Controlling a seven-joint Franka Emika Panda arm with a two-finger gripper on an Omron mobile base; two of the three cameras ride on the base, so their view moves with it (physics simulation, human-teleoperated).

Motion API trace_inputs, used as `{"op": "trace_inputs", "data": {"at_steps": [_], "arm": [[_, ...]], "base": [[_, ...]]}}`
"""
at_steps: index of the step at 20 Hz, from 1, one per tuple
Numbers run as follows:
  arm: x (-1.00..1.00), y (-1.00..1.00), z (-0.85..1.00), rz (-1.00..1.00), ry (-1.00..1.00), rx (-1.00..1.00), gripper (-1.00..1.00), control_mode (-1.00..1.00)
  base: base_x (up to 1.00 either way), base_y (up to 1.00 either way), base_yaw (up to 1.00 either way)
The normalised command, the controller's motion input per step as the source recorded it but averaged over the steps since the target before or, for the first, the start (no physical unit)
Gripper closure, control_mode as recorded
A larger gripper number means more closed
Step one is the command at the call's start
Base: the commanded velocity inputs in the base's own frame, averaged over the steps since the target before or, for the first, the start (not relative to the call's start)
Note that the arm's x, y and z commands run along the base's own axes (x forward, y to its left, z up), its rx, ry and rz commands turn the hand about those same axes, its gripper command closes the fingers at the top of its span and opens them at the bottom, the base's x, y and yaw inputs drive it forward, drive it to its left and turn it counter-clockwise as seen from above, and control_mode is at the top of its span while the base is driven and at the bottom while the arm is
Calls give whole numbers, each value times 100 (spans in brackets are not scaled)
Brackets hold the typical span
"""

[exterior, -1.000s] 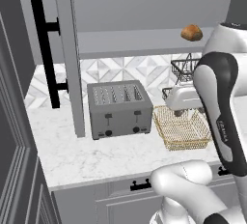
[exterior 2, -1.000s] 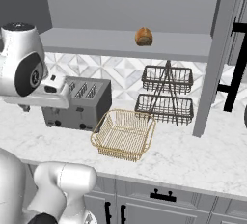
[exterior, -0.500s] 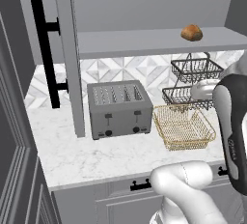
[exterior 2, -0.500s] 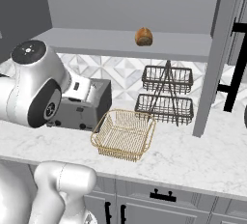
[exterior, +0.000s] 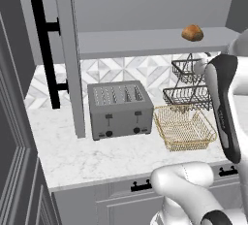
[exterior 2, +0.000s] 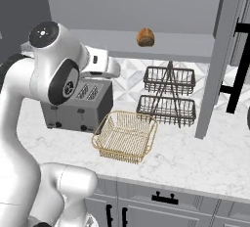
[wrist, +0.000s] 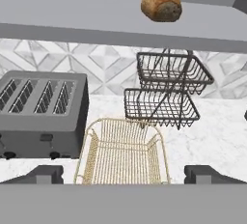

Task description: Open the cabinet, pick up the bread from the cabinet and place it in the basket. Then move the basket to the dining counter.

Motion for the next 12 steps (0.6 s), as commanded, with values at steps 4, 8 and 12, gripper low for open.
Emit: {"op": "trace_inputs", "data": {"at_steps": [4,8,12], "arm": [[68,-32,30,-9,1,0,-100,-100],[76,-54,0,-13,-2,13,-100,-100],[65,-45,32,-12,-4,0,-100,-100]], "base": [[0,0,0],[0,0,0],[0,0,0]]}}
